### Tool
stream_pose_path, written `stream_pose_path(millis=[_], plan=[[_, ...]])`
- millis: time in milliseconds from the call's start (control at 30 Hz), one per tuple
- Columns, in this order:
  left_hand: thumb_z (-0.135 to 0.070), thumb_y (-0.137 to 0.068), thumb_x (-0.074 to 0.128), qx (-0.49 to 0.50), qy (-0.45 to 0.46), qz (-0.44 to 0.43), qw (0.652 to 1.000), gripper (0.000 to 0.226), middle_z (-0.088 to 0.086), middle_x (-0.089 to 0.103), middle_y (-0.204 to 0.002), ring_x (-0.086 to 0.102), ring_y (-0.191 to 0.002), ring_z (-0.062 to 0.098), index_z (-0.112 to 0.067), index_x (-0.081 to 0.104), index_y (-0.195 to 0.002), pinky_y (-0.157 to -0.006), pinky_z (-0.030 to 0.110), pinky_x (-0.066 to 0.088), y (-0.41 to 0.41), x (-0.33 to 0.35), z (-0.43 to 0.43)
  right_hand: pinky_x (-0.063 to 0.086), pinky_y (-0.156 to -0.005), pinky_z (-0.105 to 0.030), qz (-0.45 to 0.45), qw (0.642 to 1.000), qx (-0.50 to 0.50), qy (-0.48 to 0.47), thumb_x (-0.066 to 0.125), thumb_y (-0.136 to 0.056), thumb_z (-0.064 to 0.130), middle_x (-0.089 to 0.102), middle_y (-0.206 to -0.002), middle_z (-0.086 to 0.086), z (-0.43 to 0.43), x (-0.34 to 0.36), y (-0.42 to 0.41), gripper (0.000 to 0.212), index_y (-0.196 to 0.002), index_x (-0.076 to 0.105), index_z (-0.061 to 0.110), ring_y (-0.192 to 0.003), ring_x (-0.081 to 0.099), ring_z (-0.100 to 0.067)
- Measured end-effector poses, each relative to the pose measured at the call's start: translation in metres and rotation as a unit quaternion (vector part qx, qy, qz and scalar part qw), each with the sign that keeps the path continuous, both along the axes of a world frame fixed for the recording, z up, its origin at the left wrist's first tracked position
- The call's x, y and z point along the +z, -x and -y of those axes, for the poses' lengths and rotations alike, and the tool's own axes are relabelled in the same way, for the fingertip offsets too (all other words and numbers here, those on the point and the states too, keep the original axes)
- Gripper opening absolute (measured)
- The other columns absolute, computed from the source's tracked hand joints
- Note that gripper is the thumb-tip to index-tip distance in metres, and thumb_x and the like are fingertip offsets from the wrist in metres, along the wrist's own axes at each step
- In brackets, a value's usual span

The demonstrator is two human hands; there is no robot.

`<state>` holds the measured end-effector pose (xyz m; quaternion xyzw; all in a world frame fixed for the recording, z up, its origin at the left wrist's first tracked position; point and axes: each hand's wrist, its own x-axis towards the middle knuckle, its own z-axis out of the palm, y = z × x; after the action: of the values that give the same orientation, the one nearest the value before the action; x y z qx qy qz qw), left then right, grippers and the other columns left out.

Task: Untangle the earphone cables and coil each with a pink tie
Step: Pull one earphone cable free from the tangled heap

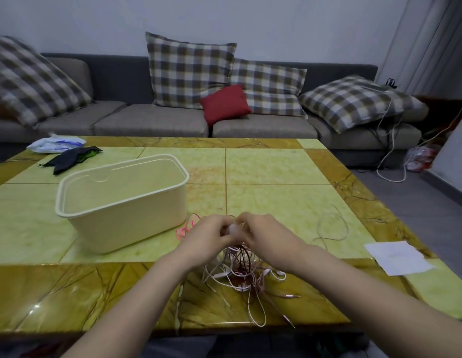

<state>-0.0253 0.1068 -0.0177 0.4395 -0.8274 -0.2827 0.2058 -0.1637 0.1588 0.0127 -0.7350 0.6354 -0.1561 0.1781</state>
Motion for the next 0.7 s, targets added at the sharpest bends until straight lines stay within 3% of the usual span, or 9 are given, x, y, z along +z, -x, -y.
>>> stream_pose_path(millis=[100, 200, 333, 433, 533, 700], plan=[[-0.017, -0.081, 0.069, 0.017, 0.018, -0.009, 1.000, 0.020, -0.005, 0.060, -0.074, 0.057, -0.076, 0.017, -0.028, 0.053, -0.074, -0.069, 0.033, 0.045, -0.002, -0.001, -0.001, 0.051, -0.076, -0.037, 0.019, 1.000, -0.012, -0.003, 0.052, -0.095, 0.022, 0.068, -0.094, -0.010, 0.003, -0.001, 0.000, 0.019, -0.109, 0.061, 0.013, -0.087, 0.064, -0.025], [-0.015, -0.073, 0.075, 0.034, 0.022, -0.039, 0.998, 0.032, -0.014, 0.053, -0.086, 0.052, -0.087, 0.012, -0.030, 0.049, -0.084, -0.076, 0.028, 0.043, -0.005, -0.002, -0.002, 0.051, -0.072, -0.037, -0.010, 1.000, -0.014, 0.022, 0.053, -0.095, 0.024, 0.068, -0.087, -0.009, 0.004, 0.004, 0.003, 0.018, -0.096, 0.066, 0.010, -0.080, 0.063, -0.024], [-0.016, -0.075, 0.073, 0.068, 0.041, -0.022, 0.997, 0.036, -0.009, 0.046, -0.100, 0.045, -0.103, 0.014, -0.032, 0.047, -0.094, -0.093, 0.032, 0.040, -0.009, -0.004, 0.000, 0.044, -0.061, -0.029, -0.011, 0.998, -0.027, 0.063, 0.051, -0.096, 0.025, 0.068, -0.085, -0.007, 0.007, 0.016, 0.011, 0.022, -0.097, 0.068, 0.010, -0.072, 0.059, -0.019], [-0.013, -0.079, 0.069, 0.067, 0.047, -0.045, 0.996, 0.031, -0.011, 0.048, -0.092, 0.048, -0.092, 0.012, -0.034, 0.047, -0.080, -0.084, 0.027, 0.042, -0.009, -0.001, -0.001, 0.031, -0.049, -0.025, -0.012, 0.994, -0.054, 0.093, 0.045, -0.098, 0.025, 0.064, -0.084, -0.008, 0.009, 0.025, 0.014, 0.027, -0.098, 0.065, 0.007, -0.060, 0.048, -0.015], [-0.009, -0.080, 0.067, 0.075, 0.049, -0.048, 0.995, 0.035, -0.012, 0.052, -0.082, 0.051, -0.077, 0.011, -0.034, 0.051, -0.061, -0.075, 0.028, 0.044, -0.009, 0.001, 0.000, 0.036, -0.056, -0.030, 0.002, 0.989, -0.078, 0.129, 0.039, -0.099, 0.024, 0.065, -0.090, -0.009, 0.010, 0.032, 0.014, 0.029, -0.098, 0.062, 0.007, -0.071, 0.054, -0.022], [-0.008, -0.079, 0.068, 0.088, 0.043, -0.044, 0.994, 0.039, -0.013, 0.053, -0.080, 0.053, -0.078, 0.012, -0.034, 0.053, -0.053, -0.080, 0.036, 0.048, -0.007, 0.005, 0.000, 0.041, -0.061, -0.034, 0.019, 0.983, -0.115, 0.140, 0.032, -0.100, 0.024, 0.064, -0.088, -0.010, 0.010, 0.031, 0.015, 0.032, -0.095, 0.060, 0.008, -0.074, 0.057, -0.027]])
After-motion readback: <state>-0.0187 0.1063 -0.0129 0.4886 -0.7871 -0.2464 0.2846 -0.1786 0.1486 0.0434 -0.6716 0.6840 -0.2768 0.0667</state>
